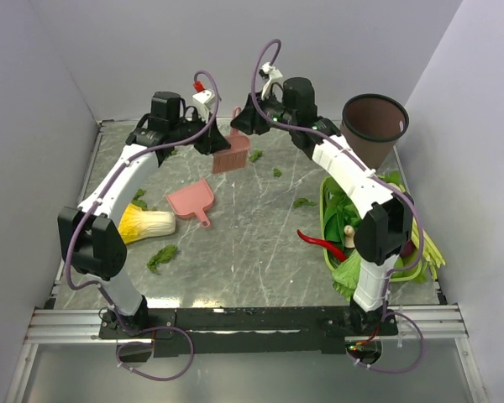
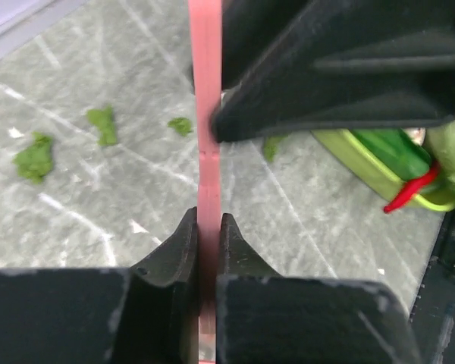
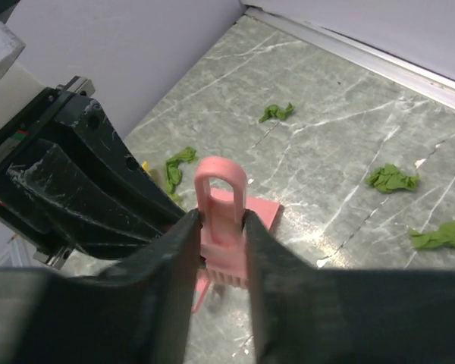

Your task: Sweep away the paper scraps from the table

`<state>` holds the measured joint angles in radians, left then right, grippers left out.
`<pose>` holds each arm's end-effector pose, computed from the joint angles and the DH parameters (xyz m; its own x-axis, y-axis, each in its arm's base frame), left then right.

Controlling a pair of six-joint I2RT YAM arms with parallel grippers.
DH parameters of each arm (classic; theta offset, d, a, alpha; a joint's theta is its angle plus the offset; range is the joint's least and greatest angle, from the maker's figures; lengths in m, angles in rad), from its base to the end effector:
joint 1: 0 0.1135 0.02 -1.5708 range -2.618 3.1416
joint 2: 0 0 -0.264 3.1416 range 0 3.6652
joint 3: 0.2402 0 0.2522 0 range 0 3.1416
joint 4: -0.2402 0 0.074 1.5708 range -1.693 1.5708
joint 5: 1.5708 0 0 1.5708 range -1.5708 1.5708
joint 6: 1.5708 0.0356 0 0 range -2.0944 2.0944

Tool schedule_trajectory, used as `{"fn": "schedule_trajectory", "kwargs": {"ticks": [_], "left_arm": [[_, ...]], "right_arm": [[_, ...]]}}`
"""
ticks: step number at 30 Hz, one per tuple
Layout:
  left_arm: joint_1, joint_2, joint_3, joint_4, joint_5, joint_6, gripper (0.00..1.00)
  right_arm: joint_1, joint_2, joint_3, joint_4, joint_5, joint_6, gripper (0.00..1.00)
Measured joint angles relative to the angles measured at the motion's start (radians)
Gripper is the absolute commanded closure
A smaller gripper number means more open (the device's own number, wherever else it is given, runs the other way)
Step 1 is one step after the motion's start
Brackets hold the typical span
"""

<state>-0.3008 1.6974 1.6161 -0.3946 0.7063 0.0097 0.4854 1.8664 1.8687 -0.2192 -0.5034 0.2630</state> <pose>0.3678 -0.1383 0.3690 -0.4300 0.1411 -0.8917 0.7806 0.5543 -0.2887 0.3851 0.2226 0.4040 -0.3984 0.0473 -0.9160 -0.7475 0.5620 0.3541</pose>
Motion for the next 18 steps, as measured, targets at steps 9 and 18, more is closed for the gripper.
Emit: {"fn": "schedule_trajectory", "kwargs": {"ticks": [9,18], "left_arm": [[0.063,0.002,0.013,0.017,0.255,-0.079,0.99],[0.168,-0.003,0.019,0.33,0.529,-0.365,0.99]], "right_arm": [[-0.134,-0.137,-0.074,0.114,-0.314,0.019,0.24],[-0.176,-0.175,-0.176,0.331,-0.54,0.146,0.22]]}}
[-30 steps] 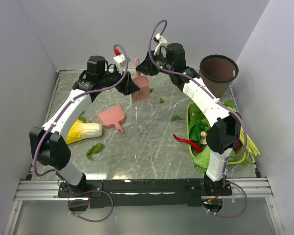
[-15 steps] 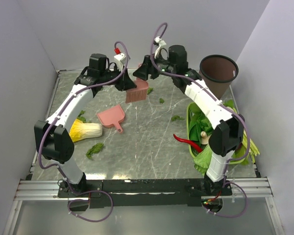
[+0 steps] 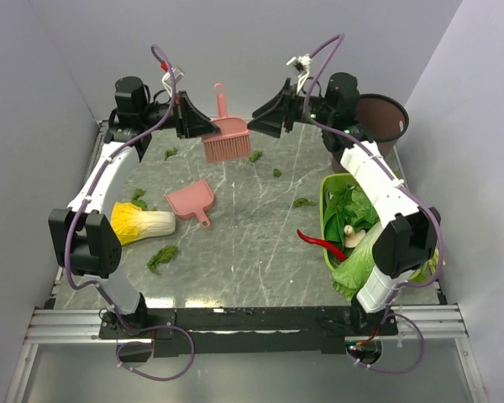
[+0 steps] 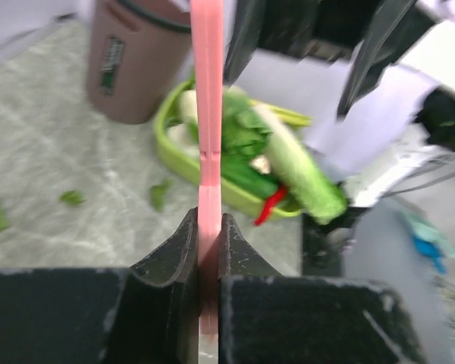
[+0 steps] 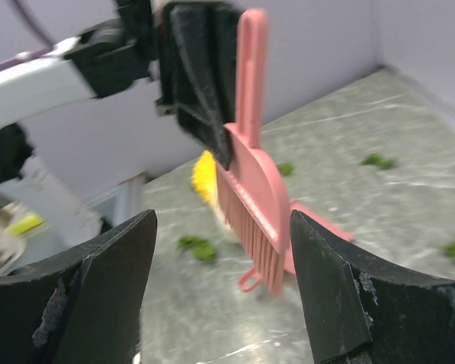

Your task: Sweep away the paper scraps from the table

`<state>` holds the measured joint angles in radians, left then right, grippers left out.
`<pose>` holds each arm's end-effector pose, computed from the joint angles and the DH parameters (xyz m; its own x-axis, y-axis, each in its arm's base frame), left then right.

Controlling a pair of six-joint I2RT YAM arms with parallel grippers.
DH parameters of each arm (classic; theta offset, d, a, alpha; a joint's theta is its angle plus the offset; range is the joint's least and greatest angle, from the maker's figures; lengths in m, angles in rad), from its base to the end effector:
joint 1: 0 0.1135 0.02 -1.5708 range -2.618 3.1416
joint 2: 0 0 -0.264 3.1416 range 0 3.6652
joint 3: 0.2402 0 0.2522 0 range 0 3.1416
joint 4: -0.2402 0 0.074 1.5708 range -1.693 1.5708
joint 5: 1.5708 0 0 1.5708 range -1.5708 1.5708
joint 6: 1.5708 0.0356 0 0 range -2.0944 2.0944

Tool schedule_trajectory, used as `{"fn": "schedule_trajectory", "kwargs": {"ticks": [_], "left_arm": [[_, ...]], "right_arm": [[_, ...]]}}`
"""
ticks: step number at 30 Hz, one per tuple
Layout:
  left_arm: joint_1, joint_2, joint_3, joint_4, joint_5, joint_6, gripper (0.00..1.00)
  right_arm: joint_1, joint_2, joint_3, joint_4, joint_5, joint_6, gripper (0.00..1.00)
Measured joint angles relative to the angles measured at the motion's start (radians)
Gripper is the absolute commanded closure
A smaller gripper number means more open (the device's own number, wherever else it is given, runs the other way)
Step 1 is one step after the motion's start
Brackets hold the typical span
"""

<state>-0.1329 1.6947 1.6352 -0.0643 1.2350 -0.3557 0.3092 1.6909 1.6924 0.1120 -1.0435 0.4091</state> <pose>0.3779 -0.0844 0.4102 -0.4533 -0.0552 -0.8896 0.8688 0.1955 -0.4549 0.3601 0.1473 0.4464 -0.2873 0.1184 -0.9505 -0.9338 0.1864 0.3054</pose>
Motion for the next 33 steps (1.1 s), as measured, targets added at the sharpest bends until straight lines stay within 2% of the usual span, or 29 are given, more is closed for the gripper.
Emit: {"fn": "schedule_trajectory", "kwargs": {"ticks": [5,11,13,14,16,17,18,19,21,22,24,26,28,33], "left_arm": [[-0.002,-0.001,-0.087,0.28,0.072,-0.271,0.99],[0.003,0.0,-0.097,0.42,0.106,-0.423,0.99],[0.0,0.0,-0.096,0.455,0.11,-0.445,0.99],[-0.002,0.0,-0.096,0.47,0.114,-0.453,0.99],[-0.003,0.0,-0.096,0.479,0.116,-0.459,0.99],[-0.004,0.0,-0.096,0.479,0.117,-0.461,0.99],[-0.004,0.0,-0.096,0.479,0.116,-0.461,0.94],[-0.004,0.001,-0.096,0.479,0.116,-0.46,0.81],[-0.001,0.005,-0.096,0.48,0.132,-0.441,0.44],[-0.001,0.005,-0.096,0.467,0.127,-0.433,0.38],[-0.001,0.006,-0.071,0.365,0.12,-0.372,0.27],[0.003,0.016,0.0,0.199,0.102,-0.251,0.23],[0.01,0.026,0.098,-0.006,0.068,-0.074,0.19],[0.024,0.045,0.388,-0.528,-0.056,0.509,0.18]], "right_arm": [[0.044,0.026,-0.006,0.019,-0.046,0.018,0.28],[0.053,0.042,-0.004,0.035,-0.055,-0.006,0.43],[0.058,0.053,-0.004,0.028,-0.061,-0.016,0.45],[0.062,0.061,-0.004,0.025,-0.064,-0.018,0.54],[0.066,0.079,-0.005,0.018,-0.067,-0.028,0.65],[0.066,0.087,-0.005,0.013,-0.07,-0.032,0.81],[0.068,0.093,-0.005,0.01,-0.076,-0.03,0.9],[0.068,0.097,-0.005,0.011,-0.086,-0.03,0.98],[0.069,0.097,-0.003,0.003,-0.115,-0.021,1.0],[0.07,0.097,-0.002,-0.001,-0.117,-0.035,1.0],[0.071,0.097,0.005,-0.051,-0.106,-0.101,1.0],[0.07,0.097,0.018,-0.153,-0.091,-0.215,1.0],[0.07,0.097,0.035,-0.266,-0.065,-0.356,1.0],[0.075,0.078,0.058,-0.559,0.053,-0.747,1.0]]}}
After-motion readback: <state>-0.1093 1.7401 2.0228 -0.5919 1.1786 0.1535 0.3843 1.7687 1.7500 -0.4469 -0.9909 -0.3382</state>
